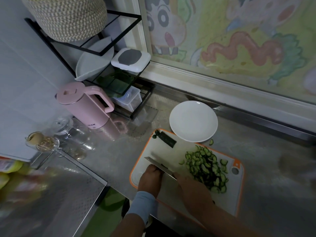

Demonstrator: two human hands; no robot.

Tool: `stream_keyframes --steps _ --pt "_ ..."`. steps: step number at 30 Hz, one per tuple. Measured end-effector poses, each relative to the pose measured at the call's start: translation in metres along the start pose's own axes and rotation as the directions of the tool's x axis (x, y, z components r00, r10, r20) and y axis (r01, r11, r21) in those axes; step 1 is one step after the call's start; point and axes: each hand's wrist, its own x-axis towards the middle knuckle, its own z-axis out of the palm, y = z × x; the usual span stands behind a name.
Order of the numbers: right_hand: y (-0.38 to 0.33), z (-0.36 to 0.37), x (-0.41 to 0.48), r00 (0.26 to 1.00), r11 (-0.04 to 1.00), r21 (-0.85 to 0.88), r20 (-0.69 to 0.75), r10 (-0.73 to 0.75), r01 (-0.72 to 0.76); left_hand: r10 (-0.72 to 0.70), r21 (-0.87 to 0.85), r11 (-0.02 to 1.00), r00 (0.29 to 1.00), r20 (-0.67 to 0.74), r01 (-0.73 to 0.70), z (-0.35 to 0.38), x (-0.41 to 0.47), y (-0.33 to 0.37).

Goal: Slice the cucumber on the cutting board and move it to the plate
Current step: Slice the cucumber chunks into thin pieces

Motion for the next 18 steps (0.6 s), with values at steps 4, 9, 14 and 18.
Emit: stream_keyframes --steps 4,9,14,18 --pt "0.004 0.003 -0.005 1.000 1.000 0.013 -0.012 -0.010 0.010 0.007 -0.003 1.000 1.000 -0.009 -0.007 -0.001 0.000 0.000" --pt "0.003 0.002 -0.006 0.999 1.000 0.017 -0.032 -0.011 0.012 0.004 -0.005 1.000 0.999 -0.032 -0.004 -0.002 0.000 0.001" --pt "0.001 0.003 -0.004 0.998 1.000 0.024 -0.067 0.001 0.001 0.027 0.006 1.000 0.999 -0.036 -0.027 -0.006 0.000 0.004" --pt "0.000 0.022 0.011 1.000 0.993 0.113 -0.021 0.019 -0.017 0.029 -0.034 0.999 0.999 -0.032 -0.030 -0.009 0.002 0.003"
